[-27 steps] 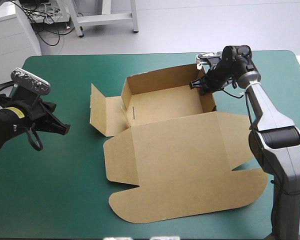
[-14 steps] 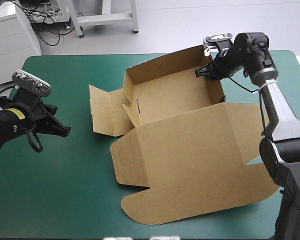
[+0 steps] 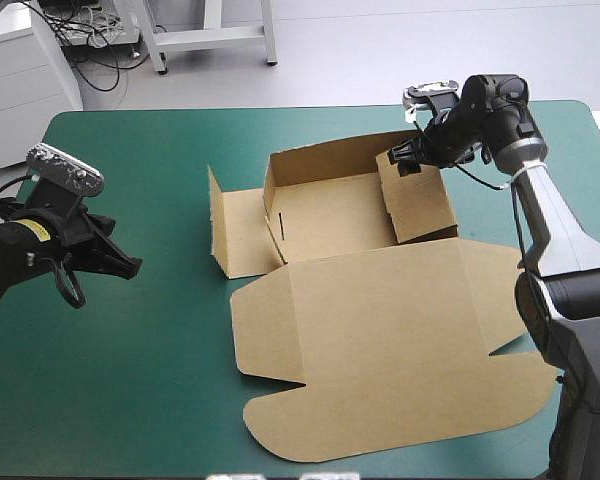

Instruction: Fold the box

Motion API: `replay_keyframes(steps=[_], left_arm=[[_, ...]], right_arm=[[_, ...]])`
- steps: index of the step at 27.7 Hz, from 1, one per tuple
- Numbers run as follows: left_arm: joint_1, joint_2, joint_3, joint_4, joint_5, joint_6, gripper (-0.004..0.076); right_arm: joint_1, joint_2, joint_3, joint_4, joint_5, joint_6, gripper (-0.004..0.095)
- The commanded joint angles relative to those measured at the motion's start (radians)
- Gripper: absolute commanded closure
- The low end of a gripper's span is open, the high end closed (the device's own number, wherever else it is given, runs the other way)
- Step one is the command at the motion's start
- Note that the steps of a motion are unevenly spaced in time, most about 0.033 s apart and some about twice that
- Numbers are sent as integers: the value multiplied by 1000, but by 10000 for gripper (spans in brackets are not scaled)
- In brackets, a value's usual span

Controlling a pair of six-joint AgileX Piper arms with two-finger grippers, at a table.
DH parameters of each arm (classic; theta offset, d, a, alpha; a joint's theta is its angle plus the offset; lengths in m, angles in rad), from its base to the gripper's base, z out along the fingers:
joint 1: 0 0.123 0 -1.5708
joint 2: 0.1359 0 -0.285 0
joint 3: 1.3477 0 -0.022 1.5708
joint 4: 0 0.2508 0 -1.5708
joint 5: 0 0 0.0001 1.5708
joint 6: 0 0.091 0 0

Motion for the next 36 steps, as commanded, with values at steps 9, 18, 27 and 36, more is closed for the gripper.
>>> replay_keyframes(steps=[9,18,27,36], left_arm=[[-1,-17,-27,-12,-80,-14,756],[-1,-17,-27,-12,-81,-14,757],[-1,-17,-27,-12,-76,-14,757],[-1,-18,-27,-14,-52,-14,757]], right_arm=[[-6,-187,-25,-77,5,-24,63],[-6,-106,-13,-73,5,-30,105],[-6,-5,18,-85,1,-58,107],[-6,22,15,-85,-49,-77,217]])
